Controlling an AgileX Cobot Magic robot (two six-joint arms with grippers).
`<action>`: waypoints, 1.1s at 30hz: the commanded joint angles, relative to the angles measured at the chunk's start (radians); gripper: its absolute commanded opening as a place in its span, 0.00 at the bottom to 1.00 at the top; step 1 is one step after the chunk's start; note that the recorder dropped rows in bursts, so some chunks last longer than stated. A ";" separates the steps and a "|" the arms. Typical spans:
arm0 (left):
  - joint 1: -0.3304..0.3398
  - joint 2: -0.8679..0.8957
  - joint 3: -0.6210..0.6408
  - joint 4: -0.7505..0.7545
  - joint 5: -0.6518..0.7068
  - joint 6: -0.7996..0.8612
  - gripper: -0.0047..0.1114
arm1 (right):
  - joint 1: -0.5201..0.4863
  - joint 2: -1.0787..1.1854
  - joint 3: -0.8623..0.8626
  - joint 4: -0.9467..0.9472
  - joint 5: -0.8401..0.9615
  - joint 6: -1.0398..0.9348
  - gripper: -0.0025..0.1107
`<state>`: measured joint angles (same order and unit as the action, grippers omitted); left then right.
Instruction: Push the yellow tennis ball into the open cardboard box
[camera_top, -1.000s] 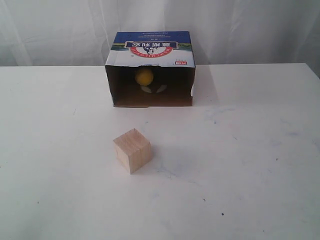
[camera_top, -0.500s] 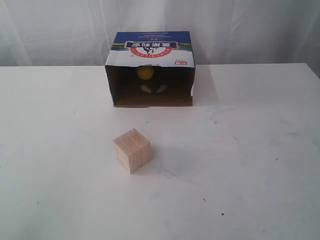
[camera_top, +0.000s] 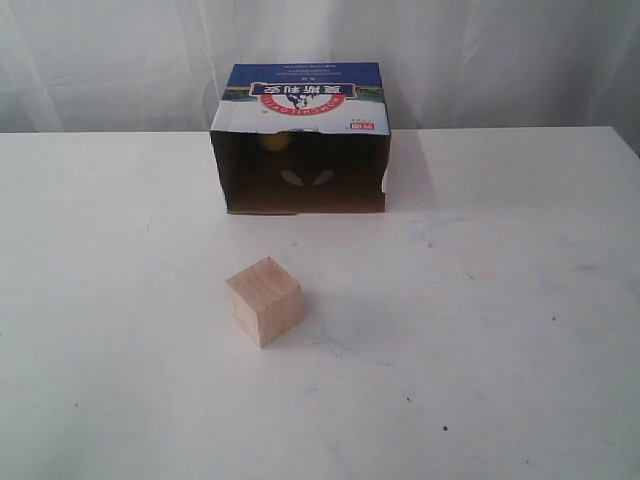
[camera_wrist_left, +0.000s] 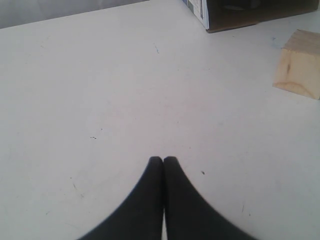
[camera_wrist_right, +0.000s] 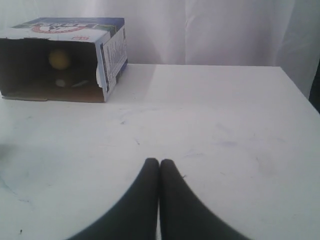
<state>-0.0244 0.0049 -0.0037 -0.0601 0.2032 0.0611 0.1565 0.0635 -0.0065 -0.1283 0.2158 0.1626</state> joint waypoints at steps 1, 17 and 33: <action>0.003 -0.005 0.004 -0.002 -0.003 -0.009 0.04 | -0.006 -0.004 0.006 0.001 -0.015 -0.081 0.02; 0.003 -0.005 0.004 -0.002 -0.003 -0.009 0.04 | -0.006 -0.004 0.006 0.001 -0.011 -0.135 0.02; 0.003 -0.005 0.004 -0.002 -0.003 -0.009 0.04 | -0.008 -0.064 0.006 0.001 -0.004 -0.135 0.02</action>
<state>-0.0244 0.0049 -0.0037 -0.0601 0.2032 0.0611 0.1565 0.0070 -0.0065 -0.1283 0.2151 0.0366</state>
